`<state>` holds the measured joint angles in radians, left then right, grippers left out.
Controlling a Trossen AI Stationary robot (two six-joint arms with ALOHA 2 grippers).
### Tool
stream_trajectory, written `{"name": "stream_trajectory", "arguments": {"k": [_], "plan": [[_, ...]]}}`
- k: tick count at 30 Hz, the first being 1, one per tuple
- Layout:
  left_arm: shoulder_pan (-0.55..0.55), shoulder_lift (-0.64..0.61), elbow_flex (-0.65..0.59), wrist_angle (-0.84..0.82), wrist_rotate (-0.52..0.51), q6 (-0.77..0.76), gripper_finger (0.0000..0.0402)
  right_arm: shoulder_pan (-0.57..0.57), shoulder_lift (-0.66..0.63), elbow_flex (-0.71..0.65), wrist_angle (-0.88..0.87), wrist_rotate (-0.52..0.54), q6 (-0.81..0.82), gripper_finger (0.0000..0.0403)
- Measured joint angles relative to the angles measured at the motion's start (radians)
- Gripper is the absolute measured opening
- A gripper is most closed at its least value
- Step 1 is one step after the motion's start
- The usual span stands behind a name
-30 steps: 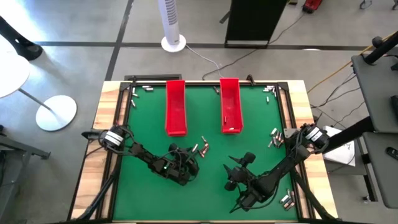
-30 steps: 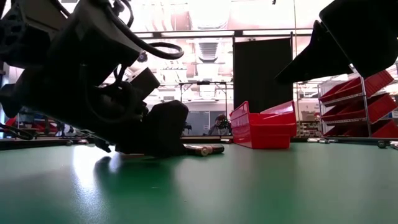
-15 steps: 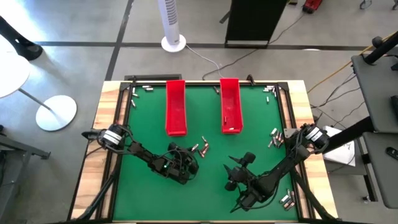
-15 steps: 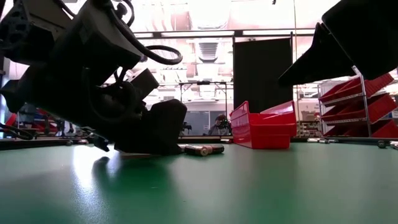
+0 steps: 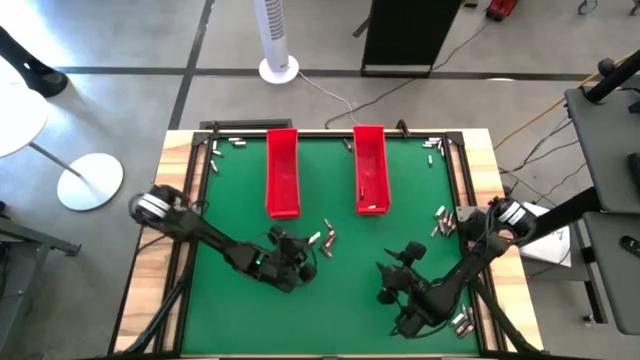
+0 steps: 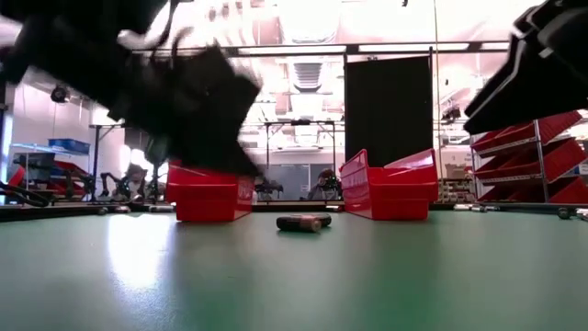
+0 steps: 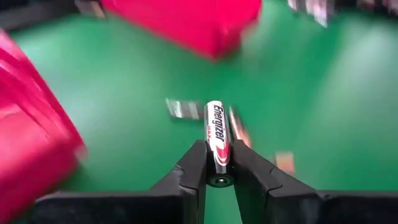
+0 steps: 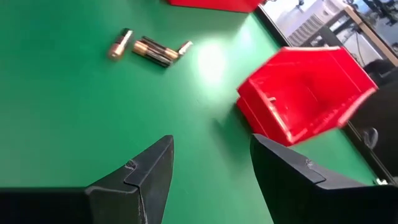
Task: Sort batteries
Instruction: Put the silver battery into the right red bin
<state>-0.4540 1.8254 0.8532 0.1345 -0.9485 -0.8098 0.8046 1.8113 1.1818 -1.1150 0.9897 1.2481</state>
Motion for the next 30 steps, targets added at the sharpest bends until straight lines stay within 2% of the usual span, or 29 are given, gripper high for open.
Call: {"name": "stream_trajectory", "arguments": {"k": [4,8,15,19,24,26,30], "plan": [[0.020,-0.093,0.000,0.018,-0.059,0.096,0.0041,0.019,-0.001,-0.009,-0.037,-0.003,0.056,0.0206],[0.079,-0.125,0.001,0.153,-0.045,0.196,0.0042,0.020,-0.001,-0.010,-0.040,-0.003,0.060,0.0206],[0.216,-0.048,0.003,0.566,0.200,0.390,0.0042,0.023,-0.009,-0.010,-0.074,-0.010,0.061,0.0206],[0.285,0.022,0.075,0.625,0.281,0.428,0.0042,0.024,-0.011,-0.011,-0.082,-0.026,0.063,0.0206],[0.334,0.144,0.281,0.504,0.360,0.514,0.0042,0.025,-0.011,-0.016,-0.082,-0.025,0.071,0.0206],[0.351,0.182,0.392,0.346,0.359,0.539,0.0042,0.025,-0.011,-0.020,-0.081,-0.026,0.078,0.0206],[0.396,0.256,0.609,-0.076,0.303,0.484,0.0042,0.033,-0.011,-0.033,-0.080,-0.046,0.101,0.0206]]}}
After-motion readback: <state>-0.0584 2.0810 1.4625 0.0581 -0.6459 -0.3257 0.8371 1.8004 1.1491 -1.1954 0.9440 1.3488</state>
